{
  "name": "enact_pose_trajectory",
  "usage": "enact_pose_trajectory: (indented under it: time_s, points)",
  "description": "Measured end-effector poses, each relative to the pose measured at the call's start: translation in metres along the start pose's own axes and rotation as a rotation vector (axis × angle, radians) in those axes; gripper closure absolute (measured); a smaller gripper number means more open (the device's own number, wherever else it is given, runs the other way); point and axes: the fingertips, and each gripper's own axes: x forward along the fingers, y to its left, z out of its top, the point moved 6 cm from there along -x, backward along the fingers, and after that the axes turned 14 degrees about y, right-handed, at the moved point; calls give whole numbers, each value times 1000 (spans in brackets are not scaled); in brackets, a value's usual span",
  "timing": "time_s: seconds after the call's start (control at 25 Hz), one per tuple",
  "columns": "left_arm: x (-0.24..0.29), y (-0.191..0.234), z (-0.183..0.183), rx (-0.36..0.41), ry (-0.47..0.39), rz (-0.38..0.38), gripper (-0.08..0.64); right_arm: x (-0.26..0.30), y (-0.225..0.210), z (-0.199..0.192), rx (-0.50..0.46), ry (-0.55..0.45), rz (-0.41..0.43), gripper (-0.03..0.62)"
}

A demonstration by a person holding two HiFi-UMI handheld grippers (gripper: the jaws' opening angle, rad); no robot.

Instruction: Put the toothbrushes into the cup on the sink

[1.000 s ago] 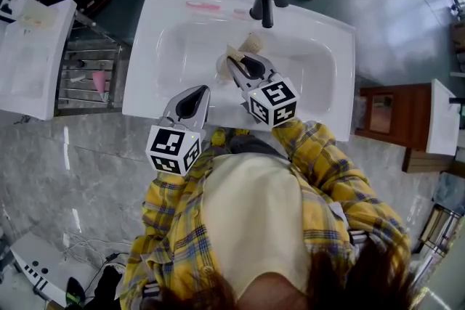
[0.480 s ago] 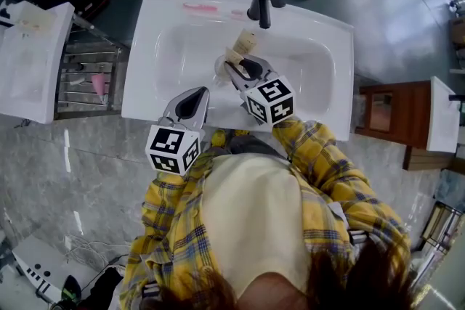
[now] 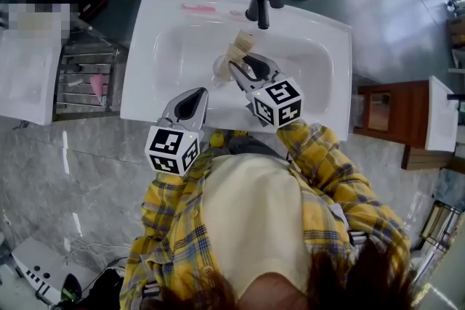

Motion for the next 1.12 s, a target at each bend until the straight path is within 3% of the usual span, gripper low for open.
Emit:
enact_pose_trajectory:
  time_s: [0.52,1.12]
  points:
    - [-3,-3,1,3,-10,-1,555,-31,-3,0,21,-23,-27,483]
    - [-8,-4,7,-6,-45,-6,555,-62,14,9,84,-68,6,509]
